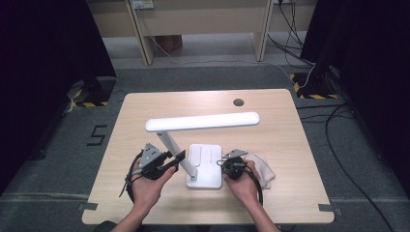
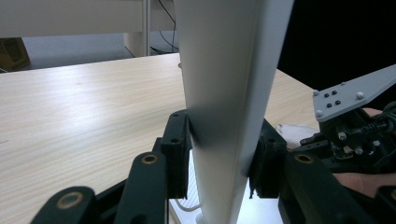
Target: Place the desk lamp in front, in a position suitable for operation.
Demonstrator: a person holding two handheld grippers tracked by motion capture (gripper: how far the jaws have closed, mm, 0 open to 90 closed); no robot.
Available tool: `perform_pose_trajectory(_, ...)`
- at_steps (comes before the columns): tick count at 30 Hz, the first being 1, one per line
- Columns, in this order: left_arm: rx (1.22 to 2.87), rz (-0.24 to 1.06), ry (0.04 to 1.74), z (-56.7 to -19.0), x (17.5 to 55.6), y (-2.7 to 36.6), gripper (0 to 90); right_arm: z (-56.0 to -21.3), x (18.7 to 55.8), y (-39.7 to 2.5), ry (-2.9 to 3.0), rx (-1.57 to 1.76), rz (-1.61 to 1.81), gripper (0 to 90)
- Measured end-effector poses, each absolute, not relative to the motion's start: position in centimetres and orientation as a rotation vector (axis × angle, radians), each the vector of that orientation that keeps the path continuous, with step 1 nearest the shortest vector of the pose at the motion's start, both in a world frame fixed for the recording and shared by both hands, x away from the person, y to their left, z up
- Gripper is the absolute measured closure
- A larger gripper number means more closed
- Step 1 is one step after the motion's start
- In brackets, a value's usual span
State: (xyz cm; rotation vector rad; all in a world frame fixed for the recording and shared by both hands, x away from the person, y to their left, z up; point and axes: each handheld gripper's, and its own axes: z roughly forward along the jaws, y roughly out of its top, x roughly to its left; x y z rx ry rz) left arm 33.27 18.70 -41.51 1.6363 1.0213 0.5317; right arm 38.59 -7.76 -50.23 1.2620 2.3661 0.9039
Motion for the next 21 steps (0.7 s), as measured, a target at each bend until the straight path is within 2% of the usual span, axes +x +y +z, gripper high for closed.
perform_pose_trajectory(6,1.634,0.538,0.996,-41.8,33.4,19.3,62.4,-50.2,39.4,-7.2,2.372,1.252,0.904,80.0)
perform_pose_trajectory(7,1.646,0.534,0.975,-41.9,33.4,19.4,57.1,-50.2,39.5,-7.3,2.372,1.240,0.900,75.8)
perform_pose_trajectory(10,1.690,0.512,0.913,-42.4,33.4,19.9,45.3,-50.0,39.5,-7.6,2.358,1.234,0.907,73.0)
perform_pose_trajectory(11,1.697,0.509,0.898,-42.5,33.3,20.2,45.3,-49.9,39.5,-7.8,2.349,1.223,0.908,71.3)
perform_pose_trajectory(12,1.712,0.515,0.876,-42.9,33.1,20.7,39.3,-49.5,39.4,-8.5,2.320,1.225,0.923,68.7)
perform_pose_trajectory(13,1.712,0.515,0.876,-42.9,33.1,20.7,37.4,-49.5,39.4,-8.5,2.320,1.225,0.923,68.7)
perform_pose_trajectory(21,1.770,0.483,0.874,-46.5,33.1,23.0,34.9,-48.4,38.7,-12.8,2.213,1.291,0.918,62.8)
